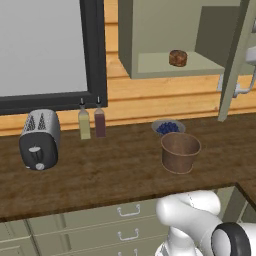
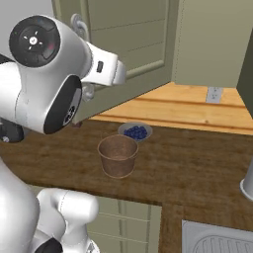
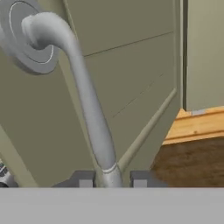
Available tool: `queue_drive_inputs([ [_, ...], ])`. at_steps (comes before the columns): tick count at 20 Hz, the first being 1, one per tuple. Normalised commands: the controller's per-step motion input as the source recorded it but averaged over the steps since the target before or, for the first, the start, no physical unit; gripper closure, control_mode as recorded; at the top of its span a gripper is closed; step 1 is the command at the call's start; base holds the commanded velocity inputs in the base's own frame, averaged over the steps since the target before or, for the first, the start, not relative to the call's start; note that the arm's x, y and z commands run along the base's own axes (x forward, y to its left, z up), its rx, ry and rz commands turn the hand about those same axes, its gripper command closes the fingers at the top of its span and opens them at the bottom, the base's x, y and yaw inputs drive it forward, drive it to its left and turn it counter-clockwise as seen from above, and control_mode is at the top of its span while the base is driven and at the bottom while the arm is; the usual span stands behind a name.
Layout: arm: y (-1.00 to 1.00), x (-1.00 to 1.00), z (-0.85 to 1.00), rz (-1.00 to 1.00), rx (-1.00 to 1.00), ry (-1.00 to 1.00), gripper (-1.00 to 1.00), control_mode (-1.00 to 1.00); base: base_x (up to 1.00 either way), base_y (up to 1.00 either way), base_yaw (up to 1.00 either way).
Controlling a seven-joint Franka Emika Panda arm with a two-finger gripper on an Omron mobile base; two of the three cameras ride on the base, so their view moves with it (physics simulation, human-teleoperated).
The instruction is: Open the cabinet, pick up the bread from the cabinet and place it in the basket. Then move the basket to the dining counter.
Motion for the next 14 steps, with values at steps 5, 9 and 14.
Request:
queue_drive_inputs([
  [5, 0.11, -0.55, 0.01, -0.02, -0.01, 0.0, -1.0, -1.0, 0.0, 0.0, 0.0],
  [9, 0.53, -0.8, 0.14, -0.11, -0.16, 0.03, -1.0, -1.0, 0.0, 0.0, 0.0],
  [14, 0.98, -0.47, -0.01, -0.1, -0.55, 0.11, -1.0, -1.0, 0.0, 0.0, 0.0],
])
